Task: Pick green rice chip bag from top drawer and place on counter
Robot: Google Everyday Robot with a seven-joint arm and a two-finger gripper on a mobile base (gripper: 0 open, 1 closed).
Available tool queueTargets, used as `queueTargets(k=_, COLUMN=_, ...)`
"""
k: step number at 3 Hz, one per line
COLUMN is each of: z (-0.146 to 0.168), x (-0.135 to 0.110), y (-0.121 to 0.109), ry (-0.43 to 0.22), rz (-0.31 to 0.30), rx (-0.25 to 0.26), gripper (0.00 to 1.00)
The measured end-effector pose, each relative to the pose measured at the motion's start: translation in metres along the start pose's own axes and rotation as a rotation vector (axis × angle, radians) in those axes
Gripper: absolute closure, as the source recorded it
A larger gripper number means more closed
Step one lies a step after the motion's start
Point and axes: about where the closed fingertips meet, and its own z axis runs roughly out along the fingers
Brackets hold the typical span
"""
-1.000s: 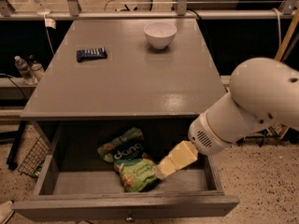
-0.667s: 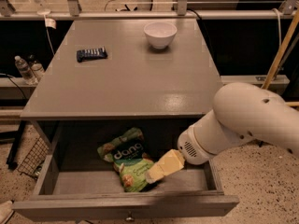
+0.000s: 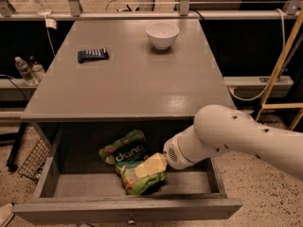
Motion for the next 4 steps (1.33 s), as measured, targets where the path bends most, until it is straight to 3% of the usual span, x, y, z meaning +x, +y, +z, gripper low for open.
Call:
queueTargets(k=2, z=0.027, x=-0.005, y=0.004, ry=-0.003, rz=-0.001, rx=0.003, gripper=0.00)
queueTargets(k=3, z=0.039, x=-0.007, y=0.006, ry=-0.001, rz=-0.013, rx=0.065, gripper=0.00)
queueTargets(k=4, z=0.059, x=-0.010, y=0.007, ry=0.014, rz=0.028, rx=0.111, gripper=0.00)
